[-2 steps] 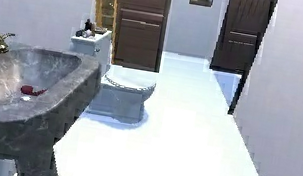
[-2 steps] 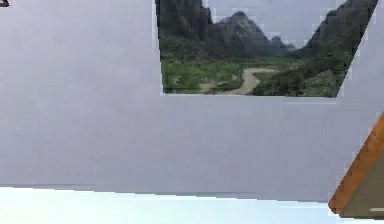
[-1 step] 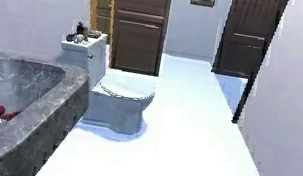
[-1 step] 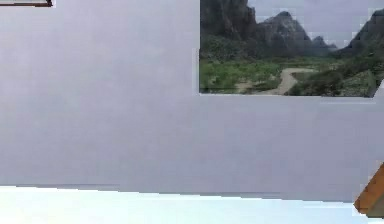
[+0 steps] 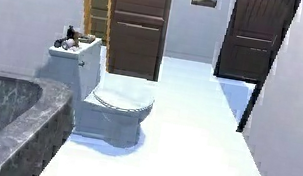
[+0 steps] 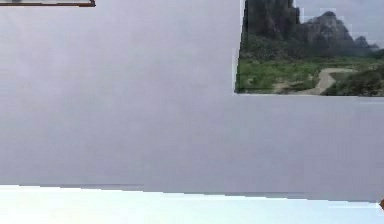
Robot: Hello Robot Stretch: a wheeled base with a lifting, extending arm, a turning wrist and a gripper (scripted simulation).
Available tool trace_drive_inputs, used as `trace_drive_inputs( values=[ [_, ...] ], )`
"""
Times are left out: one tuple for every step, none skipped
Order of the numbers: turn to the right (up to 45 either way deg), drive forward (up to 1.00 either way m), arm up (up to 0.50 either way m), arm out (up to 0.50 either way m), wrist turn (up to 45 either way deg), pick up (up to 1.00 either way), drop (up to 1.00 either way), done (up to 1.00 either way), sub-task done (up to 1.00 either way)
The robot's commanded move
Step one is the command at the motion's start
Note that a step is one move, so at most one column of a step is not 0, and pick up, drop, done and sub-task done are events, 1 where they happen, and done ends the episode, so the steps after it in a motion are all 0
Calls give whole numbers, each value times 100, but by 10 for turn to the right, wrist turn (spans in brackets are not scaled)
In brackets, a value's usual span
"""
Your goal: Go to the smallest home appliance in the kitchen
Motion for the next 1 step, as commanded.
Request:
trace_drive_inputs(
  values=[
    [450,0,0,0,0,0,0,0,0]
  ],
)
